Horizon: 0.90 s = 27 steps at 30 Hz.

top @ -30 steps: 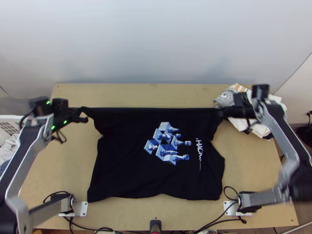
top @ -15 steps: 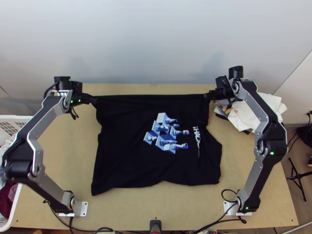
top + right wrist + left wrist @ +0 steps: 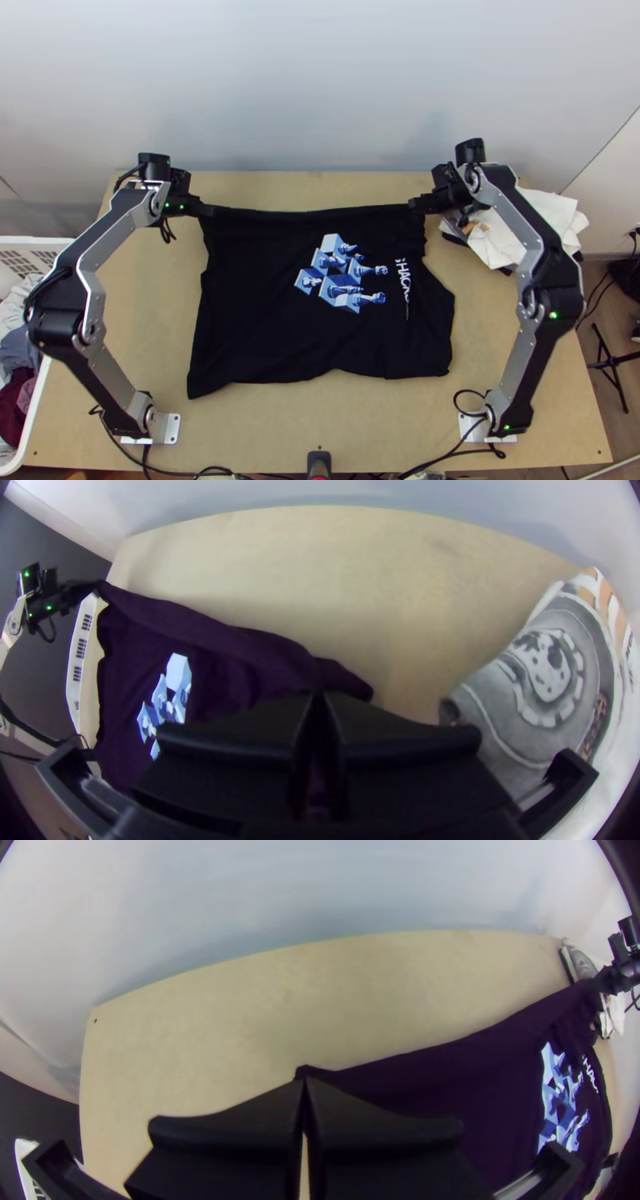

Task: Fold the t-shirt

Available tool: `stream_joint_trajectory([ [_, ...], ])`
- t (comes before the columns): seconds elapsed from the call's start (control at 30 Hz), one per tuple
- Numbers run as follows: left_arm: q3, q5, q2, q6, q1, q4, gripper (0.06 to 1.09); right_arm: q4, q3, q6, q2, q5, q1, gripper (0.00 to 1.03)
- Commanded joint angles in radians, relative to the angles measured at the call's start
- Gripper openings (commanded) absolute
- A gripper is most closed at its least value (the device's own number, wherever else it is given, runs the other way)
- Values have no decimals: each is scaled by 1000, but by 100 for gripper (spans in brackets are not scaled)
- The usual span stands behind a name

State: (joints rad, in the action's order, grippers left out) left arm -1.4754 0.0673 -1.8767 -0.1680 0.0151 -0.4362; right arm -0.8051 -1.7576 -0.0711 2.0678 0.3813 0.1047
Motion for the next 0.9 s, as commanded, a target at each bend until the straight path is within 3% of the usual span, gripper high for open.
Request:
stream_joint_trajectory([
  [0.0, 122, 28, 148, 9, 22, -58, 10, -25, 173, 5, -160, 1, 7, 3],
  [0.33, 331, 43, 301, -13, 34, -56, 10, -19, 437, 5, -342, 1, -8, 3],
  [0.73, 402, 43, 298, -36, 6, -45, 10, 20, 550, 5, -353, 1, -31, 3],
  [0.87, 428, 40, 278, -57, -1, -22, 11, 24, 550, 27, -321, 1, -28, 12],
])
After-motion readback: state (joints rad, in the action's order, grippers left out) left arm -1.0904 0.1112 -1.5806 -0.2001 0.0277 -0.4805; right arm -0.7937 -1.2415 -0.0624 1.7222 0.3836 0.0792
